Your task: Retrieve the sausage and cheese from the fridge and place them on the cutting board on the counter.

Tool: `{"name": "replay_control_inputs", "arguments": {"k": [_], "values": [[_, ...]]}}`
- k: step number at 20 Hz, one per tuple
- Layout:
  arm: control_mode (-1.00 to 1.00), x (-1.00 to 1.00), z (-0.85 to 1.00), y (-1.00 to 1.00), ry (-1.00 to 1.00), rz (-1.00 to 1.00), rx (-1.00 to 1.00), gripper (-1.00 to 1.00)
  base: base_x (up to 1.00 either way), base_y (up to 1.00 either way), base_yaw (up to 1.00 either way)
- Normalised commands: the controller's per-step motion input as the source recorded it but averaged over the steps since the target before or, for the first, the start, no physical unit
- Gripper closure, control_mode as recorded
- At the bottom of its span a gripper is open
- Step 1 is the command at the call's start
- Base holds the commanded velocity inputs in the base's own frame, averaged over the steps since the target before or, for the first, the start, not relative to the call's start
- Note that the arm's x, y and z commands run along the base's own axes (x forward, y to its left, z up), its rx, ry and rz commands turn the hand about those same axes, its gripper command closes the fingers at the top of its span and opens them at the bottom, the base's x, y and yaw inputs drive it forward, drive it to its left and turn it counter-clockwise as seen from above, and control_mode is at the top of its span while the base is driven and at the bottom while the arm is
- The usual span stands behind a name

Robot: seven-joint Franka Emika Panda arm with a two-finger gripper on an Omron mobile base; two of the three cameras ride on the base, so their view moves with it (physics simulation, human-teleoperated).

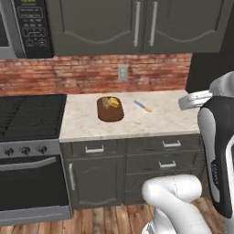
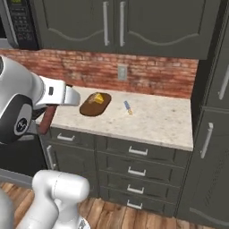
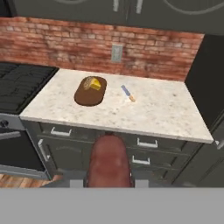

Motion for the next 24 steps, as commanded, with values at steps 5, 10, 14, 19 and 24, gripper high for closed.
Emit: {"name": "replay_control_inputs", "arguments": {"k": [5,10,14,19,24], "values": [[1.0,0.0,0.0,0.0,0.0,0.0,0.0,1.0,0.97,-0.36,0.07],[1.0,0.0,0.0,0.0,0.0,0.0,0.0,1.0,1.0,0.07,-0.01],[1.0,0.0,0.0,0.0,0.0,0.0,0.0,1.0,0.68,0.27,-0.05],[1.0,0.0,0.0,0.0,0.0,0.0,0.0,1.0,0.26,0.0,-0.14],[1.0,0.0,0.0,0.0,0.0,0.0,0.0,1.0,0.11,0.0,-0.05]]}}
